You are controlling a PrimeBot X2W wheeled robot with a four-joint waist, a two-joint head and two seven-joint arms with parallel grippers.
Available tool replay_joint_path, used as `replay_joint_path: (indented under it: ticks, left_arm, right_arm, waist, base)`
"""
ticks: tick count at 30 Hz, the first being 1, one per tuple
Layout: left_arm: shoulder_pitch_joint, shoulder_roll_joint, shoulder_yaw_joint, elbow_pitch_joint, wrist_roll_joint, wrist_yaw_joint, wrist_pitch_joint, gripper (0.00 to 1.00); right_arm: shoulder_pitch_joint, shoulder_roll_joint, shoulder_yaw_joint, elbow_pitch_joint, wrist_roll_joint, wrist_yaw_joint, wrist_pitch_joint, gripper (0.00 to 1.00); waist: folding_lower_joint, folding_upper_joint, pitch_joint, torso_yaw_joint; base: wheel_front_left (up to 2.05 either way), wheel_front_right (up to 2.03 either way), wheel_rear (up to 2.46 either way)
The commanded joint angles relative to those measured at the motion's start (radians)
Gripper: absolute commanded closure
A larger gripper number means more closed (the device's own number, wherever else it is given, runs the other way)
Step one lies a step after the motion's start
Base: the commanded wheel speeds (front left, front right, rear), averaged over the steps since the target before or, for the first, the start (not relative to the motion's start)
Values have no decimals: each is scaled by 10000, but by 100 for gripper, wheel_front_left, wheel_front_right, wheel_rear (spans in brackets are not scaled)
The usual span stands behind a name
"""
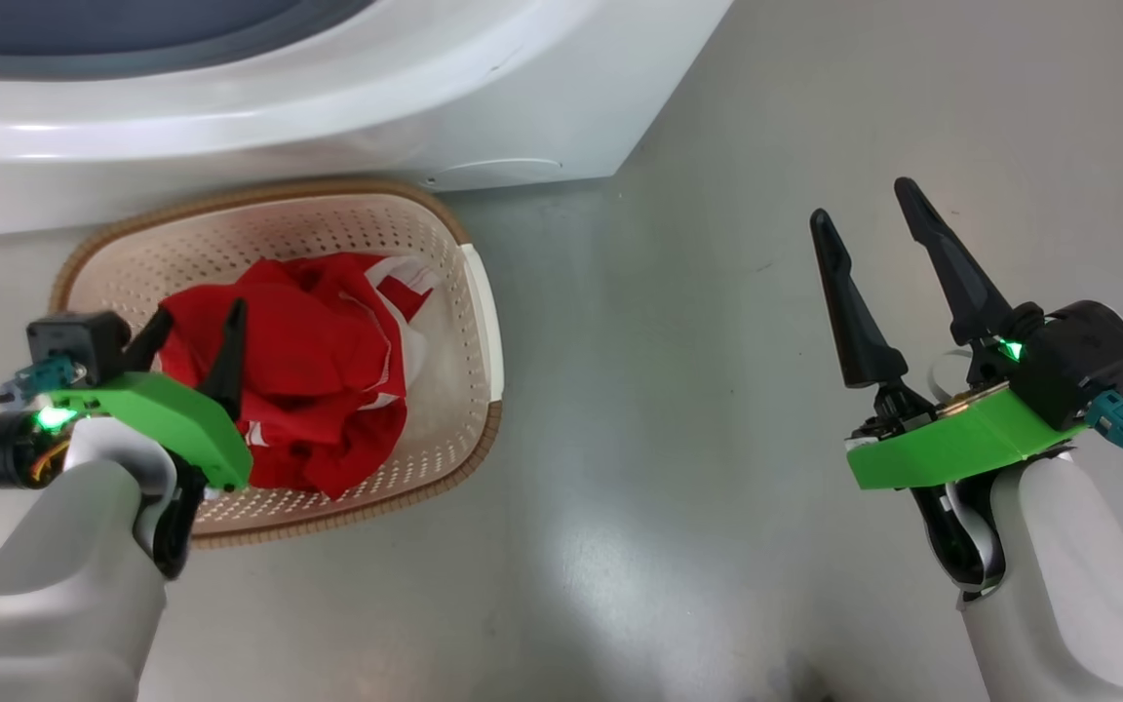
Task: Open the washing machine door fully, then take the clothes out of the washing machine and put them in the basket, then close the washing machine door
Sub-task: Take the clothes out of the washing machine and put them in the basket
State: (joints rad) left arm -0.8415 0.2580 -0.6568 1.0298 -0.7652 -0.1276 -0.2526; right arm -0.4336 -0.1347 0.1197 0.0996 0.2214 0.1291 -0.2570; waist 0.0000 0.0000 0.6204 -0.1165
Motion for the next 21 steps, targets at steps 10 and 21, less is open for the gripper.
replay_joint_path:
  ticks: [10,21]
  left_arm:
    - [586,529,878,-932,814,-31,-91,0]
    - [1000,438,2174,-1750,1531,-31,-91,0]
  right_arm:
    - [366,-93,133,-198,-74,16,-48,0]
    - [455,-146,88,-89,-42,16,-48,0]
  waist:
    - [0,0,-246,158]
    - [0,0,-576,275]
  base:
    - [0,0,0]
    - [0,0,0]
